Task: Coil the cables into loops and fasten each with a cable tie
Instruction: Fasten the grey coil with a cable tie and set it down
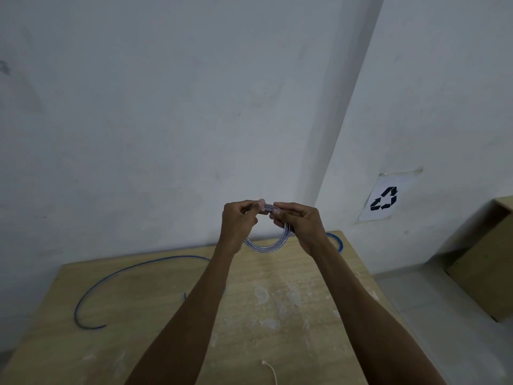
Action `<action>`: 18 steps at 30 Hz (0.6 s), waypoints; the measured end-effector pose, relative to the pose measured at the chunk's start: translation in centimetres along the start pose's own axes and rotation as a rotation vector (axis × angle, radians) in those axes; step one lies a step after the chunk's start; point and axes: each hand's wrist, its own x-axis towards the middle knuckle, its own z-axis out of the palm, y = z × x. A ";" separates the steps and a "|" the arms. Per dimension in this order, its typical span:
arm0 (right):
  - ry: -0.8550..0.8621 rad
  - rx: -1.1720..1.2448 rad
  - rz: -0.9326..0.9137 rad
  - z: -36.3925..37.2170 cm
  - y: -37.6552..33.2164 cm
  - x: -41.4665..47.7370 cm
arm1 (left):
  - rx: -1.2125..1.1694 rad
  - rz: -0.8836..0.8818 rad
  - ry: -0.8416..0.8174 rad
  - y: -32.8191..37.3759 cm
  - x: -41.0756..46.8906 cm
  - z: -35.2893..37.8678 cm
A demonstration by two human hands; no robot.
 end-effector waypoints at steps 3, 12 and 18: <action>-0.001 -0.023 -0.050 0.1 0.0 0.1 | -0.024 -0.003 -0.024 0.2 -0.2 -0.2; -0.051 -0.027 -0.007 0.5 0.2 0.3 | -0.041 0.076 -0.007 0.2 -0.4 -0.9; -0.063 -0.111 -0.056 0.4 0.2 0.2 | -0.072 0.077 -0.028 -0.1 -0.5 -1.4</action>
